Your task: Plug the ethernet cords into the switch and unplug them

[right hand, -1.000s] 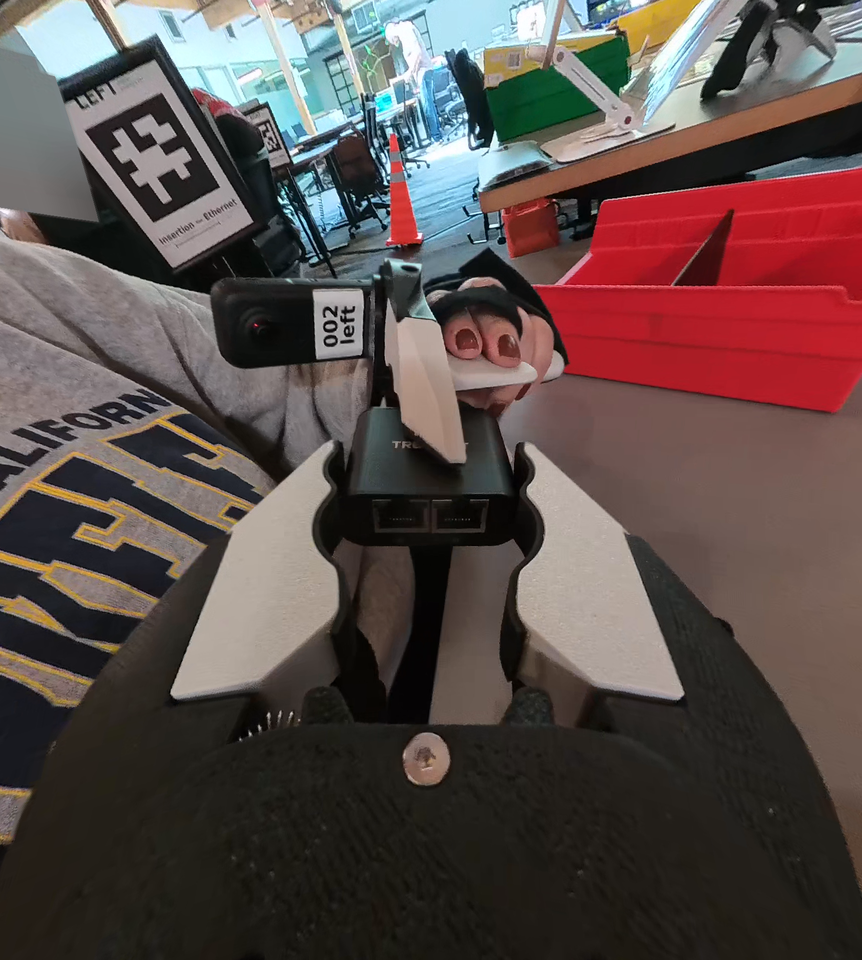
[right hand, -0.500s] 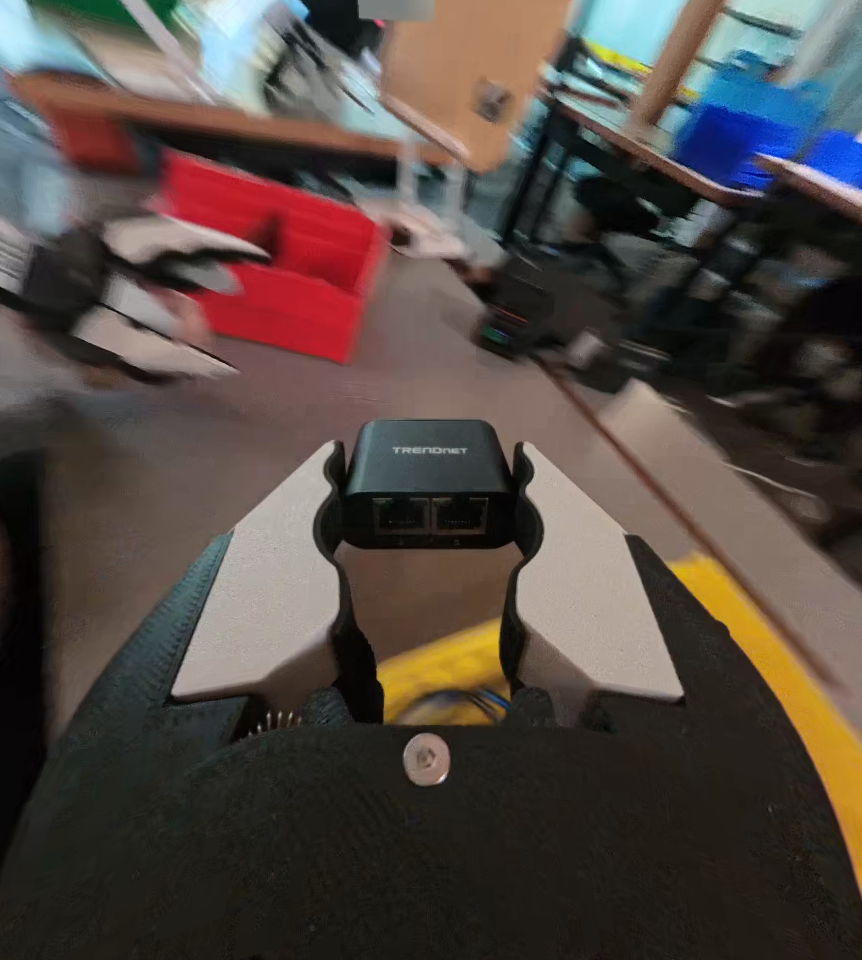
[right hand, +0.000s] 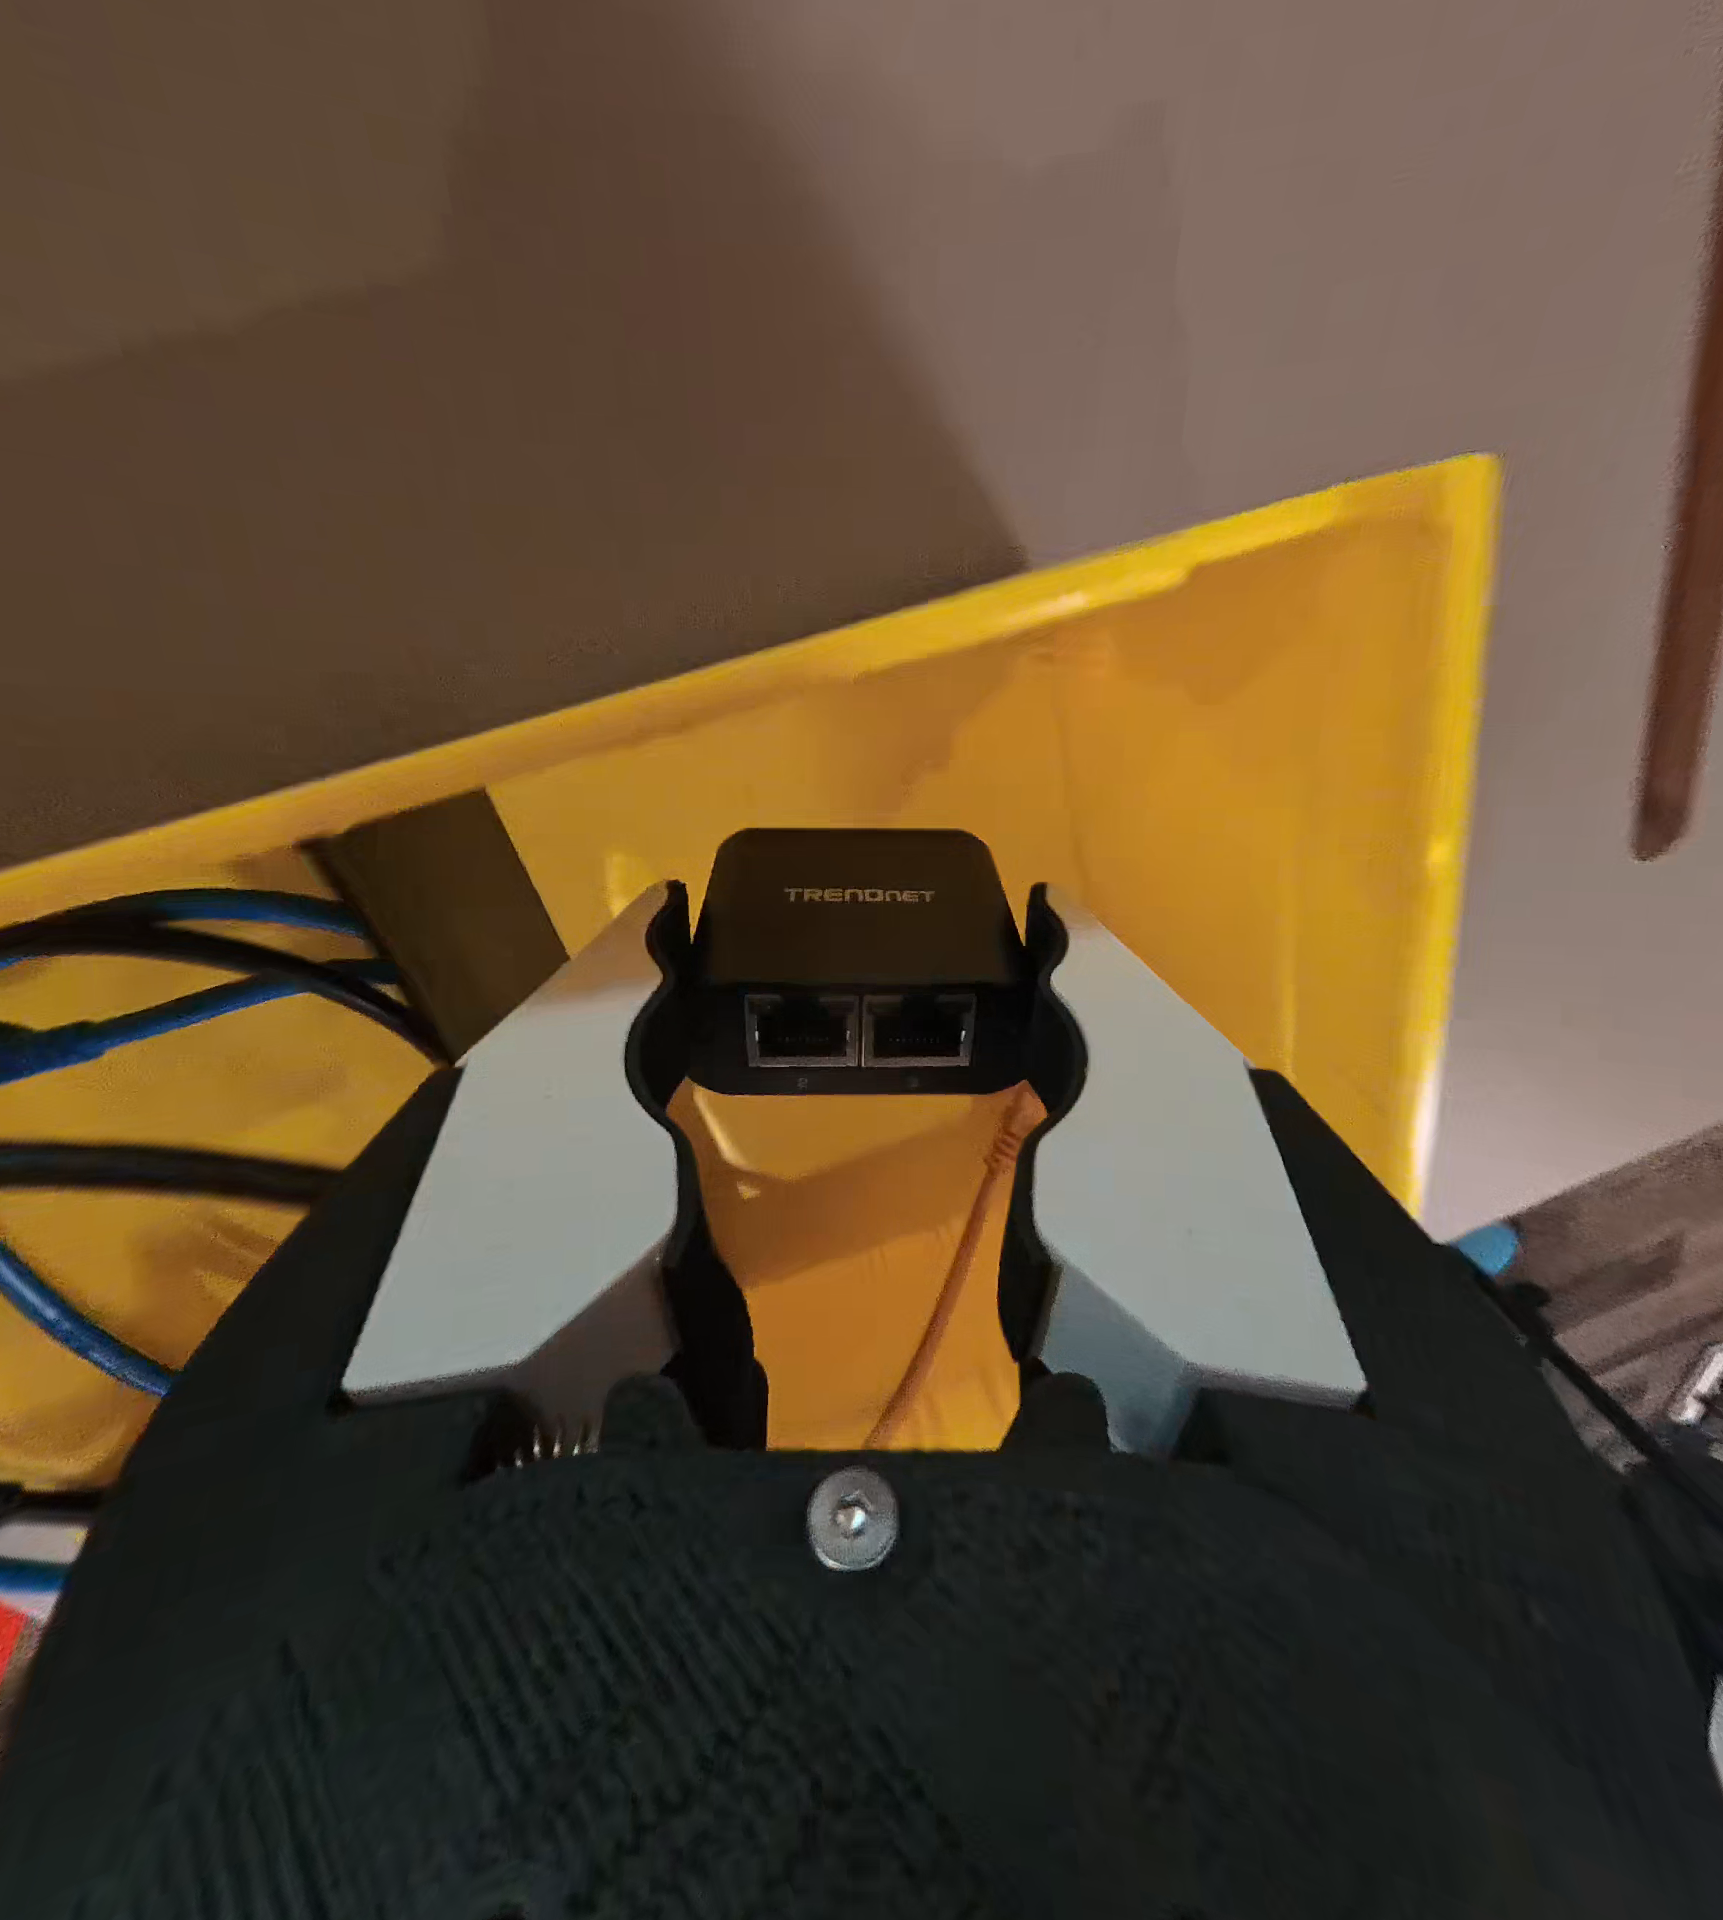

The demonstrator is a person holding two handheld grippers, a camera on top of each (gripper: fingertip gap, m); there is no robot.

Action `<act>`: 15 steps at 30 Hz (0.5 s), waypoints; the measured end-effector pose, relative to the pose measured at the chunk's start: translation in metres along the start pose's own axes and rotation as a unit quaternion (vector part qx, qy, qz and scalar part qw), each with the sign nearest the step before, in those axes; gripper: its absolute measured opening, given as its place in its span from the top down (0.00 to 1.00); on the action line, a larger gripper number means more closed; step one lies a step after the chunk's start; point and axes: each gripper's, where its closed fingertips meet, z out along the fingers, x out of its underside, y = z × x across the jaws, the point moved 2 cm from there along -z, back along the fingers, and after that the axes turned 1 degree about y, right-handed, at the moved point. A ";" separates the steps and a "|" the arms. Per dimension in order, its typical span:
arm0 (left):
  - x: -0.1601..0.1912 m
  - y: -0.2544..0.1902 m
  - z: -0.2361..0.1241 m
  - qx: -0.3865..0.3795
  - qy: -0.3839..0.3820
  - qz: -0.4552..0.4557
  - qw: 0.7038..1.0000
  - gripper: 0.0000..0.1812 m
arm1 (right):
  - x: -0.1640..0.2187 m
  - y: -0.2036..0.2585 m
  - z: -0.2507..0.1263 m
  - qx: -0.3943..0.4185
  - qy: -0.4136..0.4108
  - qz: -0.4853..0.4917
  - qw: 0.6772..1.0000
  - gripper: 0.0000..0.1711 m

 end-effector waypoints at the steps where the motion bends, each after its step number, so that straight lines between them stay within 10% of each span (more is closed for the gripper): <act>1: 0.000 -0.001 0.000 0.003 0.001 -0.001 1.000 0.70 | 0.000 0.001 0.009 -0.010 0.013 -0.001 1.000 0.63; 15: 0.007 -0.006 0.004 0.016 0.030 -0.010 0.999 0.70 | -0.005 -0.011 -0.002 0.021 -0.026 0.078 0.996 0.49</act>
